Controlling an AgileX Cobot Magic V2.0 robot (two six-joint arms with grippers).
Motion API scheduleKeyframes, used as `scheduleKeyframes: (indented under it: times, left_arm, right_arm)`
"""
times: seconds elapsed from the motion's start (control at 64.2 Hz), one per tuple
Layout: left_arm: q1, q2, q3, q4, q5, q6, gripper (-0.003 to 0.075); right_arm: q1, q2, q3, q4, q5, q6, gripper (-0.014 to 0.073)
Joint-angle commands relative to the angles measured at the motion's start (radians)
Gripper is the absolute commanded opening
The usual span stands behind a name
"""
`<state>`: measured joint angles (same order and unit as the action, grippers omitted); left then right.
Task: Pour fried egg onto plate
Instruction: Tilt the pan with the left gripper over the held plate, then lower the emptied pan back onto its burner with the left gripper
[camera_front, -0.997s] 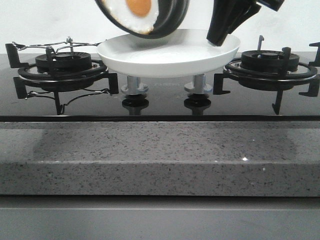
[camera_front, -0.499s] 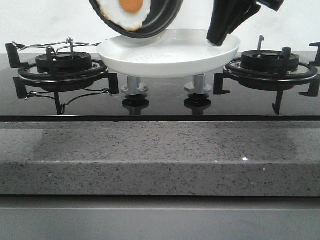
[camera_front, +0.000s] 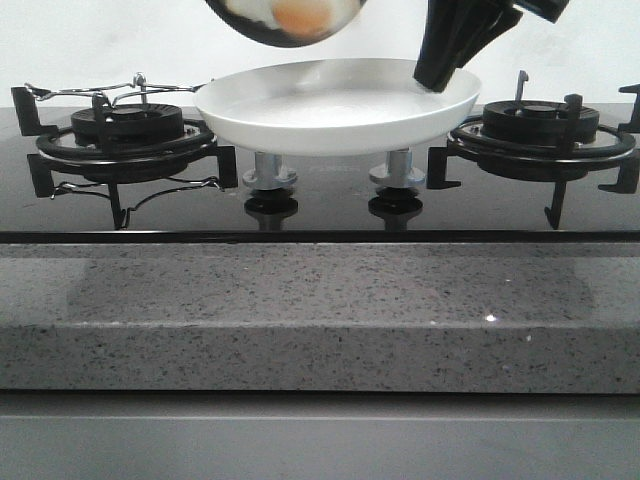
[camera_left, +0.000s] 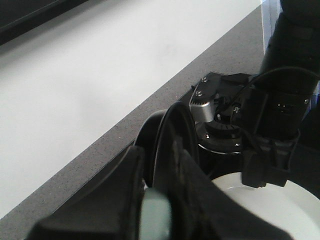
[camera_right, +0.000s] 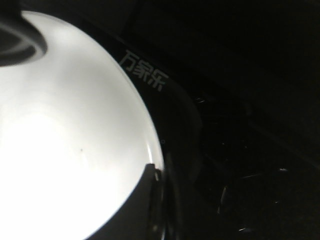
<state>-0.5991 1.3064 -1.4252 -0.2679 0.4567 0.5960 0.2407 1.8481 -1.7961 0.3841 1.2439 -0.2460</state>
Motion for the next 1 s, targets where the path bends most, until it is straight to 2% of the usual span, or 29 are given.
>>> scheduleKeyframes:
  times: [0.0,0.234,0.374,0.53,0.701,0.81,0.982]
  left_arm:
    - [-0.009,-0.041,-0.041,-0.012,-0.097,-0.013,-0.0020]
    - [0.019,-0.041,-0.041,-0.007,-0.097,-0.054,-0.0020]
    - [0.105,-0.048,-0.041,-0.058,-0.121,-0.147,-0.0019]
    - [0.265,-0.053,-0.041,-0.334,-0.141,-0.155,-0.0019]
    - [0.494,-0.027,-0.041,-0.652,-0.049,-0.155,-0.0019]
    - [0.674,0.025,-0.041,-0.894,0.095,-0.152,-0.0019]
    - [0.880,0.175,-0.037,-1.274,0.413,-0.106,-0.0019]
  right_arm:
    - [-0.001,-0.055,-0.023,0.039,-0.020,-0.008,-0.0067]
    - [-0.001,-0.055,-0.023,0.039,-0.020,-0.008,-0.0067]
    - [-0.001,-0.055,-0.023,0.039,-0.020,-0.008,-0.0067]
    - [-0.001,-0.055,-0.023,0.039,-0.020,-0.008,-0.0067]
    - [-0.001,-0.055,-0.023,0.039,-0.020,-0.008,-0.0067]
    - [-0.001,-0.055,-0.023,0.039,-0.020,-0.008,-0.0067]
    - [-0.001,-0.055,-0.023,0.039,-0.020,-0.008,-0.0067]
